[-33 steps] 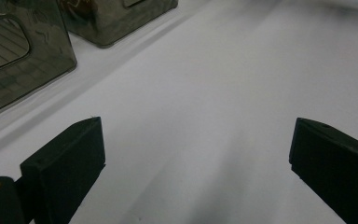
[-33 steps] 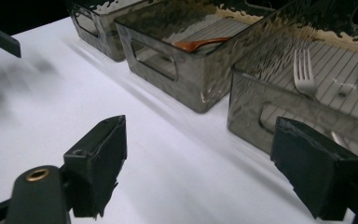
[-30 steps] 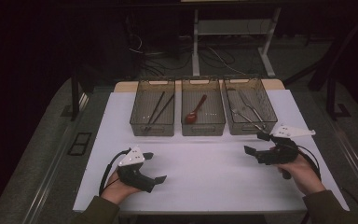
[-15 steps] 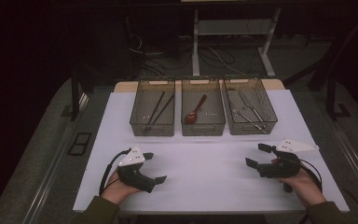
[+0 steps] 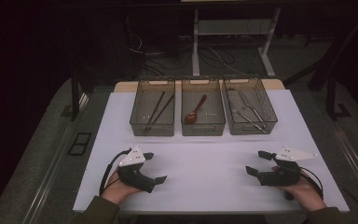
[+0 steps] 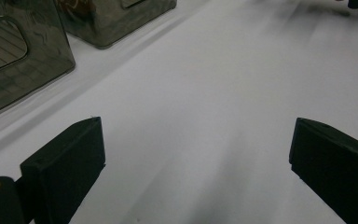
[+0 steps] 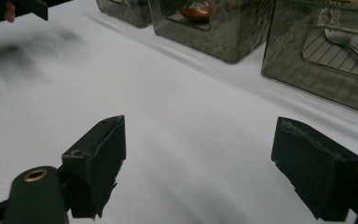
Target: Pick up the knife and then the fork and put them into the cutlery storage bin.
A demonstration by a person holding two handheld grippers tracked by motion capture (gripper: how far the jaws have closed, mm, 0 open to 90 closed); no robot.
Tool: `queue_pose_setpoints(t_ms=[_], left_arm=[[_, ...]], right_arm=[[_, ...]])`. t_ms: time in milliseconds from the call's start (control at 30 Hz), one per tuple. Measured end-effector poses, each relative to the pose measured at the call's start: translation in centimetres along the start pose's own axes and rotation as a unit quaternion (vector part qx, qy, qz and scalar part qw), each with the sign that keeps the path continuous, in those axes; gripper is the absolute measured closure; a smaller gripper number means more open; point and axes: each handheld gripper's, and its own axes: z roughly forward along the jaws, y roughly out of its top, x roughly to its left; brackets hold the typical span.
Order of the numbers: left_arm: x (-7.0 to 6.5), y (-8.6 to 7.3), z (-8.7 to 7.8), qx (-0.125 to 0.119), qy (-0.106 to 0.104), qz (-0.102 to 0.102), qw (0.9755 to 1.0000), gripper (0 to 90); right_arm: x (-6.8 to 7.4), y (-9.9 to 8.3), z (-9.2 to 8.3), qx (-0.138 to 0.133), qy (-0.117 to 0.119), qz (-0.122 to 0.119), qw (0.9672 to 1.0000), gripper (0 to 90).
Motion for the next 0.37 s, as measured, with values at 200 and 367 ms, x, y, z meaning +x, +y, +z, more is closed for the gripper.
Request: queue_pose_setpoints(t_ms=[200, 367], left_arm=[[0.01, -0.02, -0.05, 0.002, 0.001, 0.001, 1.0, 2.6], [0.04, -0.03, 0.01, 0.002, 0.003, 0.0, 1.0, 2.5]], right_arm=[[0.13, -0.14, 0.28, 0.016, 0.006, -0.007, 0.9998, 17.0], [0.09, -0.07, 0.16, 0.014, 0.005, -0.006, 0.9999, 17.0]])
